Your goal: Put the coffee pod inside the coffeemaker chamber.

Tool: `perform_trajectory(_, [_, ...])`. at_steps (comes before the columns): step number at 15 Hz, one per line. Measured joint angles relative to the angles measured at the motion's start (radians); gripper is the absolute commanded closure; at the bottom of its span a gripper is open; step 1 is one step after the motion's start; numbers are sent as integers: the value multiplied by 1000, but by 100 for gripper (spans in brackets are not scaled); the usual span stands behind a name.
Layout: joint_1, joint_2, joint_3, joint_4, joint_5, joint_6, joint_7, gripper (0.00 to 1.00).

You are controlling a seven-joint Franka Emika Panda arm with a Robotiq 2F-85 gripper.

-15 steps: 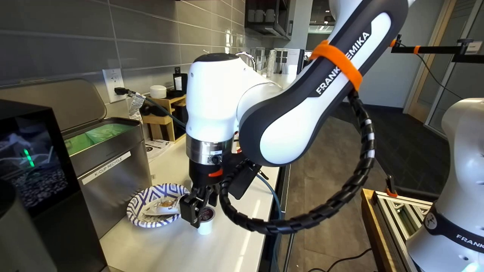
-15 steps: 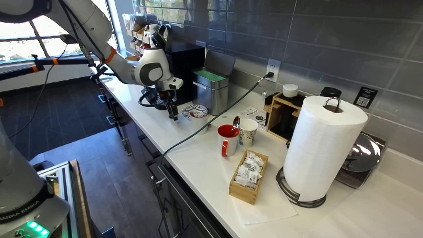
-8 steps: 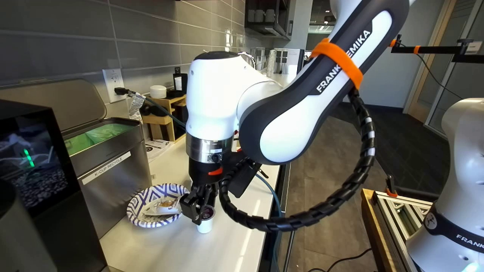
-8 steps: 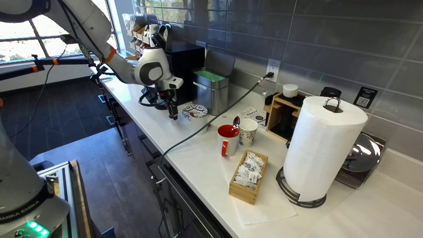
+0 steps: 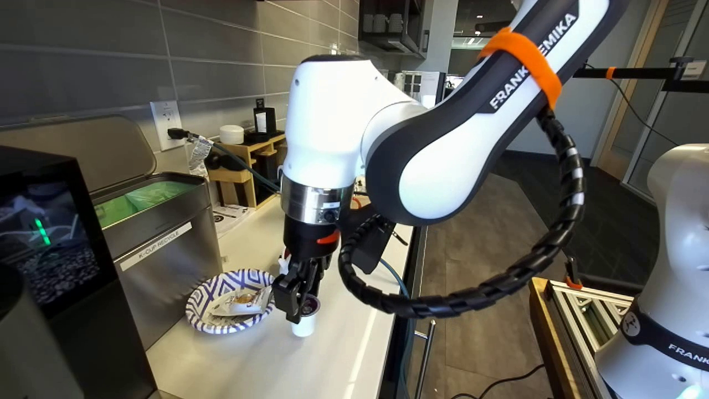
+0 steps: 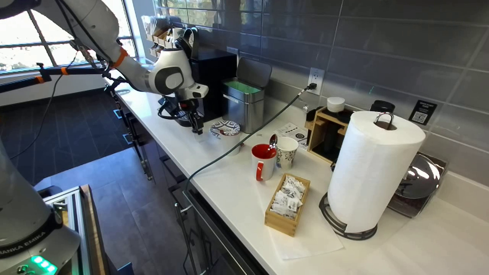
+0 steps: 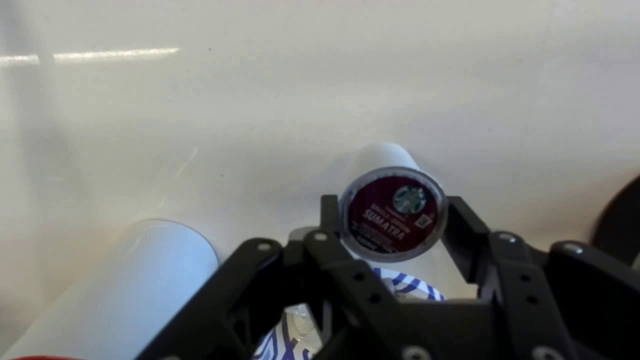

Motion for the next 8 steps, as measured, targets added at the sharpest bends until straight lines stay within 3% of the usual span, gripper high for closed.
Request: perform_trajectory(8, [-32, -297, 37, -110, 81, 8, -345, 71])
